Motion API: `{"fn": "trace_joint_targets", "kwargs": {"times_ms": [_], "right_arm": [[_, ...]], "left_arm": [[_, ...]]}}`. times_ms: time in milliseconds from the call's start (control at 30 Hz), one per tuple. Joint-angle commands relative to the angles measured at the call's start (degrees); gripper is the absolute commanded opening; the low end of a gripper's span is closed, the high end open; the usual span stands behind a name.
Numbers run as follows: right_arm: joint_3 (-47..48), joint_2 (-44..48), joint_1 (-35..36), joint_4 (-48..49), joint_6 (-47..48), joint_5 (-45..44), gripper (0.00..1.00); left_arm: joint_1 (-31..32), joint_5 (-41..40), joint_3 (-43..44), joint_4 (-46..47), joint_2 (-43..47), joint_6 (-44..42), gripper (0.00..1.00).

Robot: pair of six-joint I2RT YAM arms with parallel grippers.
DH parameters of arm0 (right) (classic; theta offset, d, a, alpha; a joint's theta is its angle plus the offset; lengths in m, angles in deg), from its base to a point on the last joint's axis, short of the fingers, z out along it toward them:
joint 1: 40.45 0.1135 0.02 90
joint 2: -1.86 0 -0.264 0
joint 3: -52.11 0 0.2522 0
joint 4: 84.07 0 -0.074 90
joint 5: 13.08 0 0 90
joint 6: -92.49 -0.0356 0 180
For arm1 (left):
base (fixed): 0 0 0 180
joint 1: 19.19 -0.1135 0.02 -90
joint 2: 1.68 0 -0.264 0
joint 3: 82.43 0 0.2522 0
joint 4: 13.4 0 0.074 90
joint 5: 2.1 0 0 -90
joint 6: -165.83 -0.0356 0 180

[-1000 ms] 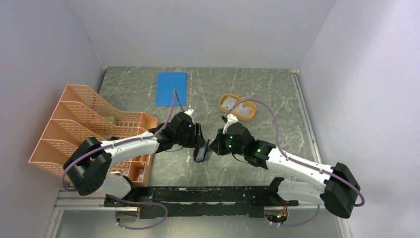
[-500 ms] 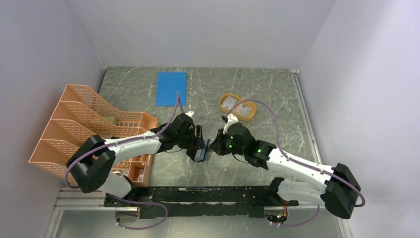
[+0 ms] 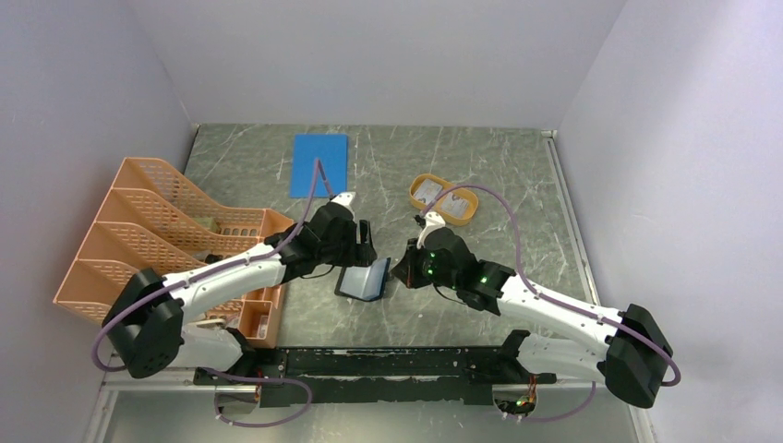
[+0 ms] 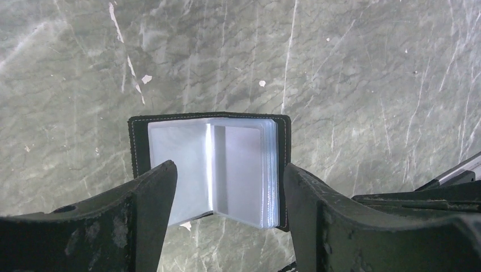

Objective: Put the credit cards into the card holder
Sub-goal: Open the card holder at the center of the board.

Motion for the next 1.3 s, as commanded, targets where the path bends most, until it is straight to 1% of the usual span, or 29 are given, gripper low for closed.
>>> {"fn": "trace_joint_targets", "kwargs": {"times_ms": [0, 100, 367, 567, 767, 1100, 1133, 1200, 1267], "right_arm": [[0.03, 0.67, -0.83, 0.24, 0.86, -1.03, 0.0], [-0.29, 1.01, -1.15, 0.02, 0.84, -1.02, 0.0], [-0.52, 1.29, -1.57, -0.14, 0.87, -1.01, 0.0], [-0.5, 1.29, -1.72, -0.21, 0.91, -1.06, 0.0], [-0.53, 1.35, -1.92, -0.37, 1.02, -1.15, 0.0], [-1.73, 1.86, -2.63, -0.98, -0.21, -2.4, 0.0], [-1.89, 1.86, -2.71, -1.18, -0.57, -2.75, 0.0], [-2.19, 1.75, -2.85, -1.76, -1.58, -3.64, 0.0], [-2.4, 1.5, -3.09, -3.54, -3.26, -5.37, 0.0]], "left_arm": [[-0.16, 3.01, -0.3, 1.84, -1.25, -1.46, 0.72], [-0.16, 6.34, -1.04, 4.4, -2.87, -1.83, 0.71], [-0.14, 11.93, -1.12, 6.87, -8.76, -3.08, 0.65], [-0.07, 12.57, -1.73, 7.55, -11.03, -3.19, 0.62], [-0.11, 11.1, -1.94, 6.62, -11.76, -3.24, 0.55], [-0.07, 7.76, -2.55, 4.55, -10.74, -2.36, 0.19], [-0.08, 7.41, -2.63, 4.45, -10.45, -2.32, 0.14], [-0.08, 6.83, -2.72, 4.06, -10.1, -2.1, 0.06], [-0.07, 6.14, -2.88, 3.65, -9.7, -1.85, 0.05]]}}
